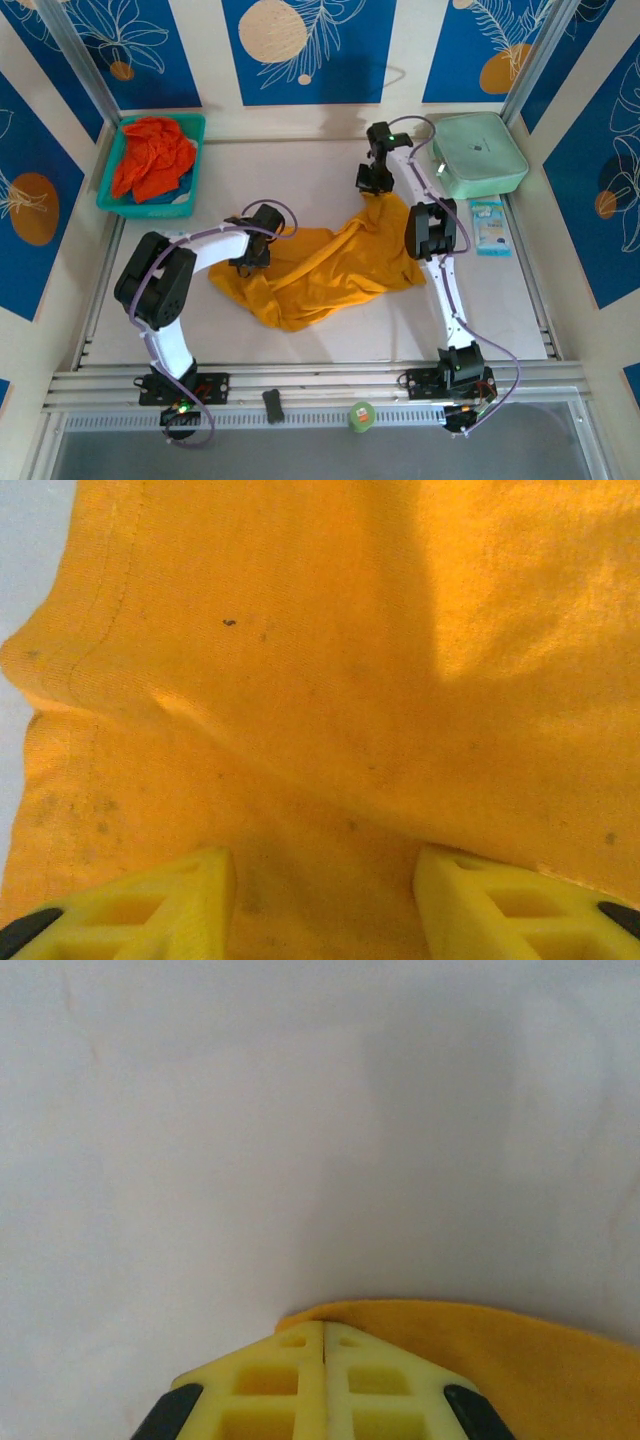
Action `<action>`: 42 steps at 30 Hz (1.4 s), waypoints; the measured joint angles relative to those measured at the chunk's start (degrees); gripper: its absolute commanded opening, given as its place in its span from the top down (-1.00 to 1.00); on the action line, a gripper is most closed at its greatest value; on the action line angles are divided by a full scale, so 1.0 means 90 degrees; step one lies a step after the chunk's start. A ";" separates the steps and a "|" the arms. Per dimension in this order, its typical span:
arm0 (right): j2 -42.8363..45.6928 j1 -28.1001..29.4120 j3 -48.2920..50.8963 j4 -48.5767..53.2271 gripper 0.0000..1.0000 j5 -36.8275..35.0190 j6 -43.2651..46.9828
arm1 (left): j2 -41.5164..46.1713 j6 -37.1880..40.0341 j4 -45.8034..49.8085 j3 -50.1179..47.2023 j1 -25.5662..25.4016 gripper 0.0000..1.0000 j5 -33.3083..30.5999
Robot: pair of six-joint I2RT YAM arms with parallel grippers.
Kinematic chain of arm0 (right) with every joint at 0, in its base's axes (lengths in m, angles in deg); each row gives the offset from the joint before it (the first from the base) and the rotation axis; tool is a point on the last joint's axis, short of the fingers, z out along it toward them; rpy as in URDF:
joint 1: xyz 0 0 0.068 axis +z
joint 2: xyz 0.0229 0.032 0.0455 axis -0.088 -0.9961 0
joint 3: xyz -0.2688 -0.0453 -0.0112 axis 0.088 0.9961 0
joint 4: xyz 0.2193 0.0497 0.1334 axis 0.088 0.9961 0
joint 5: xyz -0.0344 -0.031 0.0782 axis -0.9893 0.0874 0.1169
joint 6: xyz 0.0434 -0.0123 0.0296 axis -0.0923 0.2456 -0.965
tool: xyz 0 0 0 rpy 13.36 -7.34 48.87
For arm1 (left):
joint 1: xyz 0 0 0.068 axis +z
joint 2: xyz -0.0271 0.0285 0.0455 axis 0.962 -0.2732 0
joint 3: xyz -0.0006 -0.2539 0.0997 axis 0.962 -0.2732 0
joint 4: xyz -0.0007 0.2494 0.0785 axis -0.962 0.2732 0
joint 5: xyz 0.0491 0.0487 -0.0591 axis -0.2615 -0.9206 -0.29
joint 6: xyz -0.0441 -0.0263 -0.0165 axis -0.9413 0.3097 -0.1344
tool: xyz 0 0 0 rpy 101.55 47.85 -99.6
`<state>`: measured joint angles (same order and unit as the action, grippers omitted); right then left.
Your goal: Fold and stack the t-shirts
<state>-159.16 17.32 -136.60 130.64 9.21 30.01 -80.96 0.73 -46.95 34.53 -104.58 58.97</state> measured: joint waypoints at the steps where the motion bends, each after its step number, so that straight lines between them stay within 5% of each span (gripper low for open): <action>1: -0.0068 -0.0056 -0.0080 -0.0121 1.00 0.0114 -0.0138 | 0.0000 -0.0044 -0.0010 -0.0010 -0.0015 -0.03 -0.0002; 17: -0.0529 -0.1052 -0.0219 -0.2249 1.00 0.0991 -0.2856 | -0.0010 -0.0423 -0.0151 -0.0146 -0.0223 -0.06 -0.0335; 22: -0.0554 -0.1032 -0.0187 -0.2504 1.00 0.1290 -0.2885 | -0.0019 -0.0347 0.0199 0.0068 -0.0228 -0.48 -0.0413; 30: 0.0675 -0.0942 0.1265 -0.2509 0.71 0.1367 -0.2142 | -0.0036 0.0104 0.1297 0.1632 -0.0262 -0.60 -0.0712; 34: 0.2327 -0.0869 0.2866 -0.2611 0.99 0.1149 -0.1688 | 0.0073 0.0389 0.1421 0.2341 -0.0126 -0.13 -0.0862; 38: 0.3808 -0.0809 0.4512 -0.2909 1.00 0.0991 -0.1416 | -0.0138 0.0680 0.1367 0.2613 0.0253 0.46 -0.0665; 42: 0.4350 -0.0763 0.5680 -0.3053 1.00 0.0891 -0.1292 | -0.0928 0.0899 0.1224 0.2844 0.0619 0.61 -0.0333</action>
<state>-120.01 10.46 -85.48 103.17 17.23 18.38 -89.31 8.82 -35.93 60.13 -99.01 55.97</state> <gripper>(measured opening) 0.043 0.207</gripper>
